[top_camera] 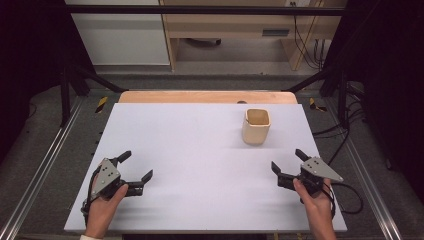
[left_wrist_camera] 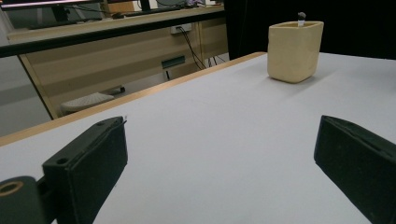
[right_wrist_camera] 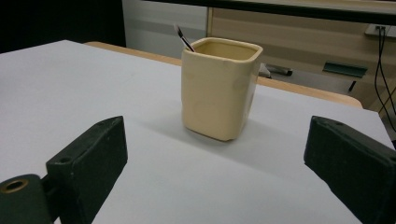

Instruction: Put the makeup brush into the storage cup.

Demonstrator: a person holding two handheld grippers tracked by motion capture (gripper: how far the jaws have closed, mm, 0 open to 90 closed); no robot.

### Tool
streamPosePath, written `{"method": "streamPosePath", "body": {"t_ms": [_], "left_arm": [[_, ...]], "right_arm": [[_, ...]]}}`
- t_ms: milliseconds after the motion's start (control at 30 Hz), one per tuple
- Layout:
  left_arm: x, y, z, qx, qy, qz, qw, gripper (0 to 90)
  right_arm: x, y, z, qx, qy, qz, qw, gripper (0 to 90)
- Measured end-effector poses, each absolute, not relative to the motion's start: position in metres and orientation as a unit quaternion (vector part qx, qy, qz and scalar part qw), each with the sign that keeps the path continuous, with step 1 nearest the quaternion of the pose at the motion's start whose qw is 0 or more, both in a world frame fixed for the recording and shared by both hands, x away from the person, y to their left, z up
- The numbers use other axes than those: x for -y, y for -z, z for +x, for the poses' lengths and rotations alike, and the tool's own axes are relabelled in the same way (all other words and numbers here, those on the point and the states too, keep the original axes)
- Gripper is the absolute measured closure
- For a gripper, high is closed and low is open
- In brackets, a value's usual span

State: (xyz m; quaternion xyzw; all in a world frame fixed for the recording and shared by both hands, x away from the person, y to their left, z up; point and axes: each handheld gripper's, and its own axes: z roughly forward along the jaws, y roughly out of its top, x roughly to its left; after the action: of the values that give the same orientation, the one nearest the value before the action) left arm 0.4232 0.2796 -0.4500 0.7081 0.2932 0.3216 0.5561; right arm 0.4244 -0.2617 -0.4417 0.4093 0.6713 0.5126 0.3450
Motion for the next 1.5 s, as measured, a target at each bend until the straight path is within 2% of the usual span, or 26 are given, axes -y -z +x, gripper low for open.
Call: {"method": "streamPosePath", "body": {"t_ms": [1033,1500], "left_arm": [[-0.297,0.457,0.423,-0.315,-0.326,0.694,0.56,2.5],[-0.302,0.461,0.425,-0.318,-0.331,0.69,0.56,2.5]], "right_arm": [[0.242,0.46,0.433,-0.663,-0.532,0.396,0.347,5.2],[0.234,0.47,0.44,-0.647,-0.544,0.388,0.368,5.9]]}}
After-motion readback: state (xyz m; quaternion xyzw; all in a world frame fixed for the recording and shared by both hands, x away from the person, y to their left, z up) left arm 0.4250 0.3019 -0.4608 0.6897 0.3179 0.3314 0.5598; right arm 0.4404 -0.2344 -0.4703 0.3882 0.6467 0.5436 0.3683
